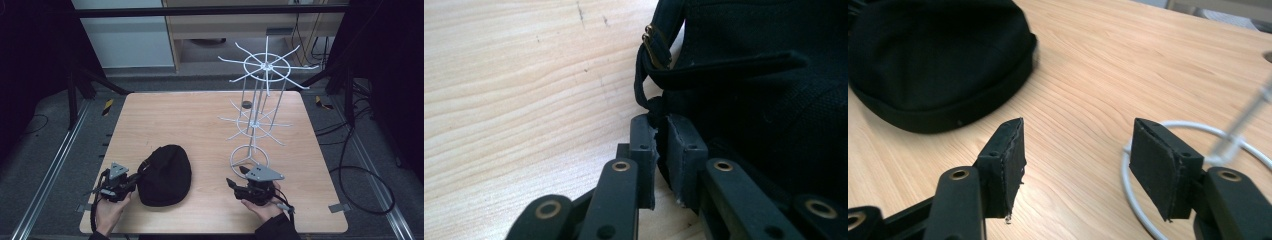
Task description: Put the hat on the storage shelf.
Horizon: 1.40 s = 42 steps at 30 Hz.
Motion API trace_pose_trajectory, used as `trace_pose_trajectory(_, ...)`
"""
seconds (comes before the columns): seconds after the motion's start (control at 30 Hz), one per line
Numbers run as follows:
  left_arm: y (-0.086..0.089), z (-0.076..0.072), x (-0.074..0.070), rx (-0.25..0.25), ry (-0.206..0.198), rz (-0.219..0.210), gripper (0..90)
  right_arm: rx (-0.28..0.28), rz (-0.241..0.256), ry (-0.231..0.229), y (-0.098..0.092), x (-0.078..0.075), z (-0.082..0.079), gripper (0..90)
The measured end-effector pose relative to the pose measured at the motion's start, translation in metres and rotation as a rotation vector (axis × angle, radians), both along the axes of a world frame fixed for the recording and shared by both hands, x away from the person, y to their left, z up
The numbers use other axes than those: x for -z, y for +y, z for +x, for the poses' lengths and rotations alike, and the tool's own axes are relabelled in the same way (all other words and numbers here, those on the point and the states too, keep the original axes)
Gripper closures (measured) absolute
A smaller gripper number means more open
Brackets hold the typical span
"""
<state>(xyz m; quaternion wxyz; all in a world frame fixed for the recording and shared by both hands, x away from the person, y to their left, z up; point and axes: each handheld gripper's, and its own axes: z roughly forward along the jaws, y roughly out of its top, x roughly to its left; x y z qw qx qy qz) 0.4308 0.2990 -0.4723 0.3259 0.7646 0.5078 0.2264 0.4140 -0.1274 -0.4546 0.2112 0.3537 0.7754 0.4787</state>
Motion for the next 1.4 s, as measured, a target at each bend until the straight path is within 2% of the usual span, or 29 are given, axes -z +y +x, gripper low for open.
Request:
trace_pose_trajectory(0.13, 0.001, 0.0, 0.001, -0.007, 0.004, 0.01, 76.1, 0.028, -0.002, 0.005, -0.014, 0.002, -0.001, 37.8)
trace_pose_trajectory(0.17, 0.002, -0.001, -0.001, -0.014, -0.007, -0.008, 73.9, 0.055, -0.001, 0.003, -0.024, 0.001, -0.002, 37.3)
trace_pose_trajectory(0.23, 0.004, -0.003, -0.003, -0.02, -0.014, -0.012, 71.7, 0.065, 0.0, 0.002, -0.028, 0.001, -0.002, 37.2)
trace_pose_trajectory(0.3, 0.006, -0.007, -0.009, -0.037, -0.033, -0.034, 68.1, 0.108, 0.004, 0.002, -0.044, 0.002, -0.002, 36.6)
trace_pose_trajectory(0.33, 0.006, -0.007, -0.009, -0.037, -0.033, -0.034, 66.9, 0.108, 0.004, 0.002, -0.044, 0.002, -0.002, 36.6)
trace_pose_trajectory(0.37, 0.006, -0.01, -0.014, -0.047, -0.051, -0.055, 65.6, 0.136, 0.01, 0.0, -0.054, 0.001, -0.002, 36.1)
trace_pose_trajectory(0.4, 0.006, -0.01, -0.014, -0.047, -0.051, -0.055, 64.1, 0.136, 0.01, 0.0, -0.054, 0.001, -0.002, 36.1)
trace_pose_trajectory(0.5, 0.005, -0.015, -0.031, -0.042, -0.102, -0.093, 59.6, 0.192, 0.018, 0.0, -0.073, 0.001, -0.002, 34.9)
trace_pose_trajectory(0.57, 0.005, -0.016, -0.035, -0.039, -0.113, -0.102, 58.4, 0.2, 0.027, 0.003, -0.076, 0.002, -0.002, 34.4)
trace_pose_trajectory(0.6, 0.003, -0.017, -0.043, -0.04, -0.134, -0.119, 55.6, 0.227, 0.027, 0.005, -0.086, 0.003, -0.001, 33.7)
trace_pose_trajectory(0.67, 0.002, -0.018, -0.047, -0.037, -0.139, -0.125, 54.4, 0.24, 0.024, 0.012, -0.09, 0.005, -0.001, 33.5)
trace_pose_trajectory(0.7, -0.003, -0.019, -0.054, -0.028, -0.143, -0.134, 53.6, 0.266, 0.011, 0.021, -0.098, 0.008, 0.001, 33.3)
trace_pose_trajectory(0.87, -0.014, -0.017, -0.063, -0.006, -0.136, -0.141, 51.1, 0.297, -0.009, 0.039, -0.111, 0.012, 0.004, 33.1)
trace_pose_trajectory(0.97, -0.028, -0.013, -0.071, 0.033, -0.132, -0.129, 49.5, 0.315, -0.014, 0.048, -0.117, 0.014, 0.006, 33.2)
trace_pose_trajectory(1.13, -0.044, -0.008, -0.078, 0.061, -0.133, -0.108, 47.9, 0.33, -0.014, 0.058, -0.123, 0.016, 0.007, 33.3)
trace_pose_trajectory(1.23, -0.057, 0.001, -0.08, 0.08, -0.106, -0.101, 48.0, 0.337, -0.014, 0.068, -0.126, 0.017, 0.008, 33.4)
trace_pose_trajectory(1.4, -0.067, 0.009, -0.076, 0.093, -0.071, -0.088, 49.1, 0.337, -0.016, 0.08, -0.125, 0.018, 0.008, 33.4)
